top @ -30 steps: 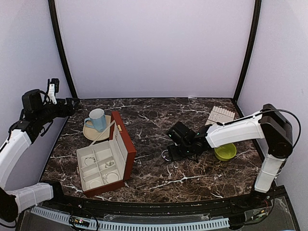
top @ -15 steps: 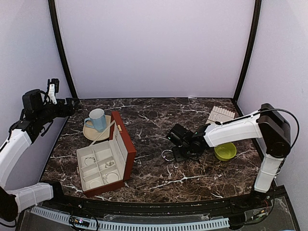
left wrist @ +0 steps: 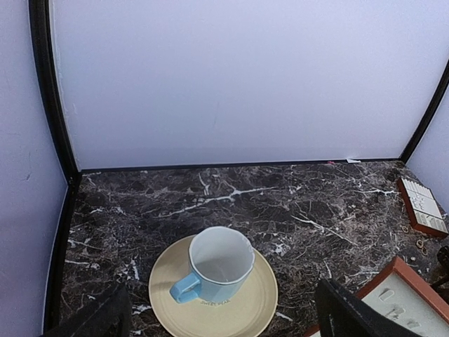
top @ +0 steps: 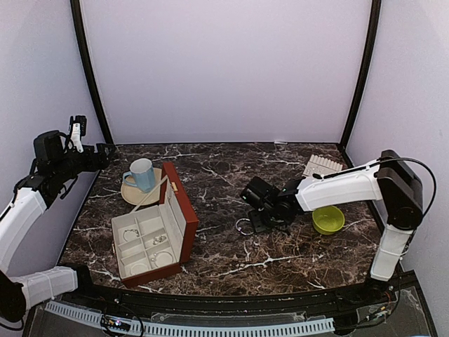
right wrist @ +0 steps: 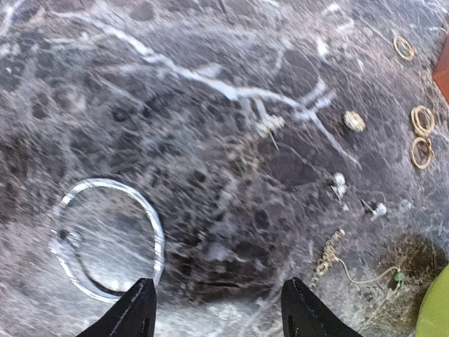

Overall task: Organize the mixed jewelry
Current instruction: Move the bangle to the center of the board.

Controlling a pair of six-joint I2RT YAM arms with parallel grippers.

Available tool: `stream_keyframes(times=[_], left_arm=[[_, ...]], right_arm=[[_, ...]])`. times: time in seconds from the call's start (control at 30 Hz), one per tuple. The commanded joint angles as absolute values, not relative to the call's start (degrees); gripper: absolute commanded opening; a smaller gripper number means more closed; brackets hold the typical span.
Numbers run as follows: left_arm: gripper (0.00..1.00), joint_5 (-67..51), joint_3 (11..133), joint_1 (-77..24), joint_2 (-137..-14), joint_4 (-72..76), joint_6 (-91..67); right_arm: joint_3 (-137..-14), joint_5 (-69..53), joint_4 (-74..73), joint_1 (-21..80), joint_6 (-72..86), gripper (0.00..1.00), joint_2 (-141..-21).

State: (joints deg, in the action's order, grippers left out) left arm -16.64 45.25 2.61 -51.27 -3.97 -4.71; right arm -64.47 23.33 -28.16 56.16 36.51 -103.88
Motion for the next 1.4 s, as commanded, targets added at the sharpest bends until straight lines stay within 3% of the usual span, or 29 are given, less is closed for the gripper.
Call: stream_keyframes(times=[0.0,1.0,1.37], left_arm=[[0.93,-16.27,45.01,2.31,-50.77,-4.61,-4.23],[0.96,-16.90,44.77,2.31,-51.34,-3.76,-5.58],[0.96,-16.20,44.74,2.30,-50.28,-4.17,-5.27]], right_arm=[[-68.86,22.57,-25.74,56.44,36.64,0.62,-107.12],[-68.73,22.77,-30.19,56.29,35.31,0.64,-111.22],[-65.49,24.05,-31.13,49.62,30.19,0.64,-107.67]])
